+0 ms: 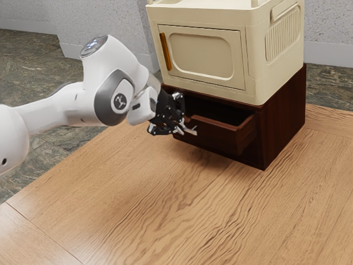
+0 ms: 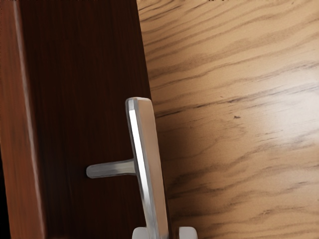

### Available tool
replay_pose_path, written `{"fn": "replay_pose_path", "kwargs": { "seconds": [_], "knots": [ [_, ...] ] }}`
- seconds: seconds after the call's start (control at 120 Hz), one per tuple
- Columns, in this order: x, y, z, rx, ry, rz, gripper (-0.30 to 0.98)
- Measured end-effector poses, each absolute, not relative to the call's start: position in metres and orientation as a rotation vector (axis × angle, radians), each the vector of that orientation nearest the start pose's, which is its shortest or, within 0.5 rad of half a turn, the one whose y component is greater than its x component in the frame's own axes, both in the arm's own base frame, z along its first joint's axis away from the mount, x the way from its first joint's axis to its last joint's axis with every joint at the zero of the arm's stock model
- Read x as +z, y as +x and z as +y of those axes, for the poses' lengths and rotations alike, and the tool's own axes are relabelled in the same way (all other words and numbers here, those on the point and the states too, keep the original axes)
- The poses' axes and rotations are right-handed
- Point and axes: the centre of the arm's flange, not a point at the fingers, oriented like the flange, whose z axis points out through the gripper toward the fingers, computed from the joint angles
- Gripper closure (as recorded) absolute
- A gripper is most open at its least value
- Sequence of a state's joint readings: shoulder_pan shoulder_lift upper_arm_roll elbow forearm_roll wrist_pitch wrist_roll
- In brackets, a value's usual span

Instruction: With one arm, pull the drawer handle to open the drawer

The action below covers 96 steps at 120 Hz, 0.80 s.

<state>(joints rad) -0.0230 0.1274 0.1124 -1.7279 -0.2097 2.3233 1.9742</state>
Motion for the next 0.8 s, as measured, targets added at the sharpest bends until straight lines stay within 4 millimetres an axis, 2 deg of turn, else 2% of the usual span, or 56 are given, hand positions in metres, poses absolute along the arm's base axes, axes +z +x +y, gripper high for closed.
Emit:
{"fn": "replay_pose_path", "kwargs": {
  "seconds": [0.3, 0.667, 0.8],
  "knots": [
    [0.553, 0.6, 0.052, -0.55, -1.738, 2.167, 0.77],
    [0.555, 0.543, 0.052, -0.566, -1.745, 2.178, 0.78],
    [0.554, 0.535, 0.05, -0.569, -1.741, 2.187, 0.78]
  ]
}}
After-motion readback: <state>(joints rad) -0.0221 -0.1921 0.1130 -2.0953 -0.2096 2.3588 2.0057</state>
